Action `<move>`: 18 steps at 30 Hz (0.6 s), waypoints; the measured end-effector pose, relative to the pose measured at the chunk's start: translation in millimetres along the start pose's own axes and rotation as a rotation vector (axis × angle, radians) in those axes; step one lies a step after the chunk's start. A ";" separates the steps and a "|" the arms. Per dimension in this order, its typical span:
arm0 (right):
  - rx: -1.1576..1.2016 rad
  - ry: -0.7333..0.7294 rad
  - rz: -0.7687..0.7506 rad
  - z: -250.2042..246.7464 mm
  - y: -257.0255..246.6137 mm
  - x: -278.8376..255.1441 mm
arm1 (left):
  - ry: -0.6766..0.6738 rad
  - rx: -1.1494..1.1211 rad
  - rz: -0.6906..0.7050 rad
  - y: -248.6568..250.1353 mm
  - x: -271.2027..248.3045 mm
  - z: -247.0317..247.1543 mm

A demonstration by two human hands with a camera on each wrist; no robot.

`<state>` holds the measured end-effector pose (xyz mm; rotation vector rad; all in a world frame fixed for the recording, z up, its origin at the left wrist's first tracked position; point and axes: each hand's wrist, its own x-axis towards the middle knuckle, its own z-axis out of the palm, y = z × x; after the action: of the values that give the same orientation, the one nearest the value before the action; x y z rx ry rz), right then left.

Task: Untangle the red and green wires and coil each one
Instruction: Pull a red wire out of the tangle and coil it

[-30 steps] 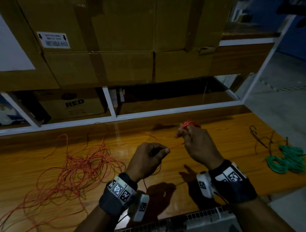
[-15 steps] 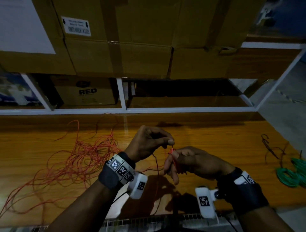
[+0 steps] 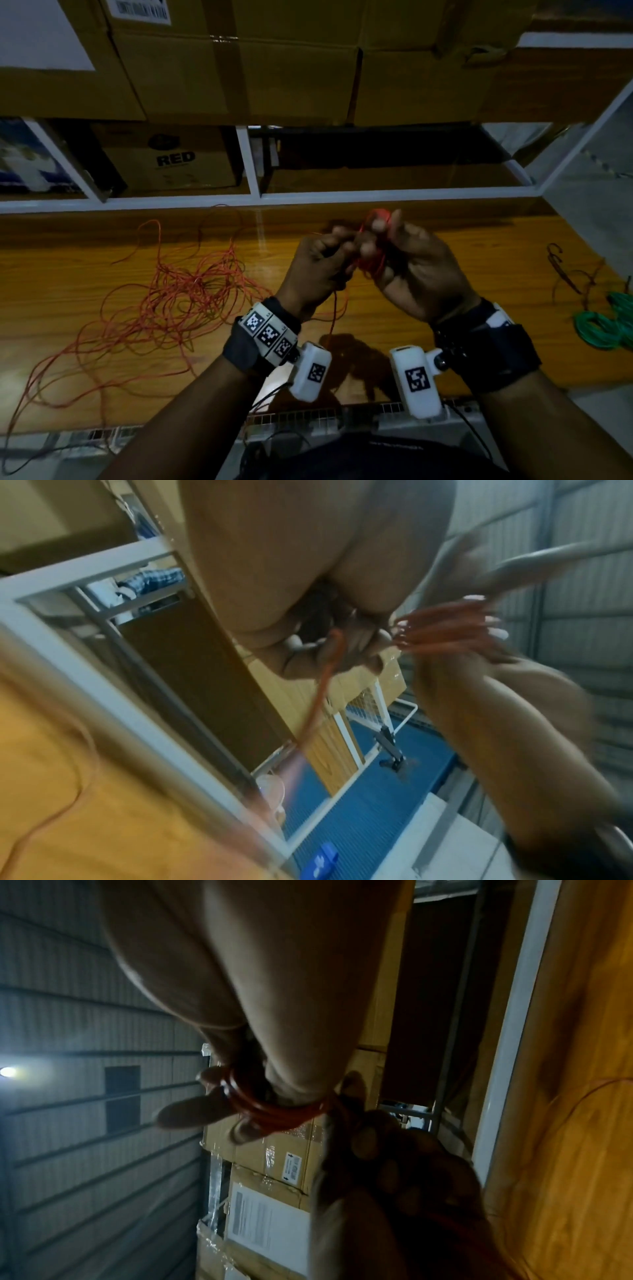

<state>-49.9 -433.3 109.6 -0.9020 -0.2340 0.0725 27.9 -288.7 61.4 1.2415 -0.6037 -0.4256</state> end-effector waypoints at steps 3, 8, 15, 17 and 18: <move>0.006 0.215 -0.149 -7.2 -6.5 8.4 | -0.057 0.097 -0.105 -10.4 -5.0 0.0; -1.048 0.613 -0.393 -48.8 -27.9 8.6 | -0.155 0.387 -0.148 -24.1 -33.5 -16.6; -1.635 0.186 0.451 -47.6 3.5 -2.7 | -0.031 0.673 0.019 9.4 -19.4 -40.9; -1.553 0.063 0.573 -40.8 14.3 -4.9 | -0.045 0.714 0.061 14.3 -13.1 -44.9; -1.459 0.010 0.579 -38.2 17.9 -7.0 | -0.040 0.711 0.081 16.0 -9.8 -46.3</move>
<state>-47.2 -452.7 71.6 -2.4067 0.0375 0.4728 49.4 -243.8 65.5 1.8770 -0.8771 -0.1637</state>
